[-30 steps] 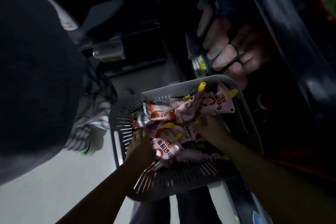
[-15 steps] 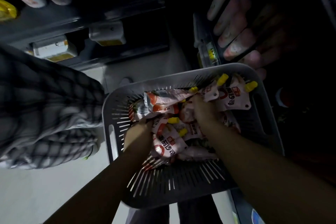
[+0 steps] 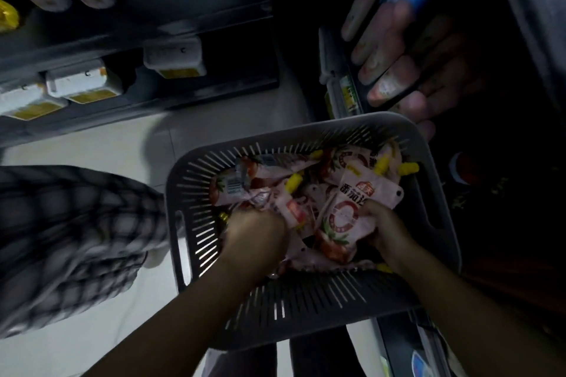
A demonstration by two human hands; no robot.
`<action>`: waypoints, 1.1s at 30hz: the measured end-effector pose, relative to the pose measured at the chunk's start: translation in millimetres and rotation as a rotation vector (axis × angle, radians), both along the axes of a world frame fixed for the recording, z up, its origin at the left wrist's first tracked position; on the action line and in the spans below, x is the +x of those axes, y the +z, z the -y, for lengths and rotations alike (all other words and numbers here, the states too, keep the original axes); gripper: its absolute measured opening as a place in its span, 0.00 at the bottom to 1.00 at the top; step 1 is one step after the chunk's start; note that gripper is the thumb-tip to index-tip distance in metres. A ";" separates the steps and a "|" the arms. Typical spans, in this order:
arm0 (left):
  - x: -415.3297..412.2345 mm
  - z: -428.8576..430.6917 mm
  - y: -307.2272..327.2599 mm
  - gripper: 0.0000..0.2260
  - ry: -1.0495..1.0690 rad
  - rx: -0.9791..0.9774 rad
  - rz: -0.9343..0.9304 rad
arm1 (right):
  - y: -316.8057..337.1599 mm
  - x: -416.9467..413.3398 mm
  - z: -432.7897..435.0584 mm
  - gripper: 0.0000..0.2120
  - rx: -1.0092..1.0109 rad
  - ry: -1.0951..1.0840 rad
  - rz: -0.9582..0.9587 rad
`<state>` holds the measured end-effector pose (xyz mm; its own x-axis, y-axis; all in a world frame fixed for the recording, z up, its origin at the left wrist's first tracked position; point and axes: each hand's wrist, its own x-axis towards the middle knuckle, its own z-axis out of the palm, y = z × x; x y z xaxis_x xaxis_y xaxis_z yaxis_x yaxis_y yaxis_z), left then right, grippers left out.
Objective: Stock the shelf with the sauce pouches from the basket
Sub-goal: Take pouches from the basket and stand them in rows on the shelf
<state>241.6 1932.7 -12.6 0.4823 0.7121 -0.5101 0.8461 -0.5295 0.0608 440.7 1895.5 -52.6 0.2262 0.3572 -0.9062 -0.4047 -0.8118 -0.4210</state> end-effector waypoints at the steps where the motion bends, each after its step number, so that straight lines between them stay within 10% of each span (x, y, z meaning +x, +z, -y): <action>1: 8.3 4.4 -7.9 0.13 0.045 -0.061 0.017 | -2.7 -2.1 3.6 0.12 0.020 0.011 -0.010; 5: 18.9 7.3 -32.0 0.16 0.342 -0.297 0.287 | -8.2 -10.4 8.3 0.05 0.038 0.058 -0.011; 10: -4.9 9.2 -50.4 0.21 0.579 -0.137 0.358 | -9.8 -17.1 8.3 0.06 0.042 0.133 0.060; 14: -24.9 1.9 -64.3 0.30 0.767 -0.520 0.531 | -8.6 -19.9 9.3 0.10 0.075 0.178 0.094; 23: -15.3 23.9 -67.9 0.56 0.436 -0.334 0.075 | -12.3 -19.6 8.1 0.14 0.085 0.148 0.111; 29: -12.9 30.7 -65.2 0.43 0.484 -0.227 0.180 | -10.6 -16.9 9.8 0.12 0.105 0.162 0.078; 33: -24.9 16.3 -48.9 0.29 0.945 -0.472 0.488 | -4.8 -7.5 10.3 0.11 0.138 0.222 0.047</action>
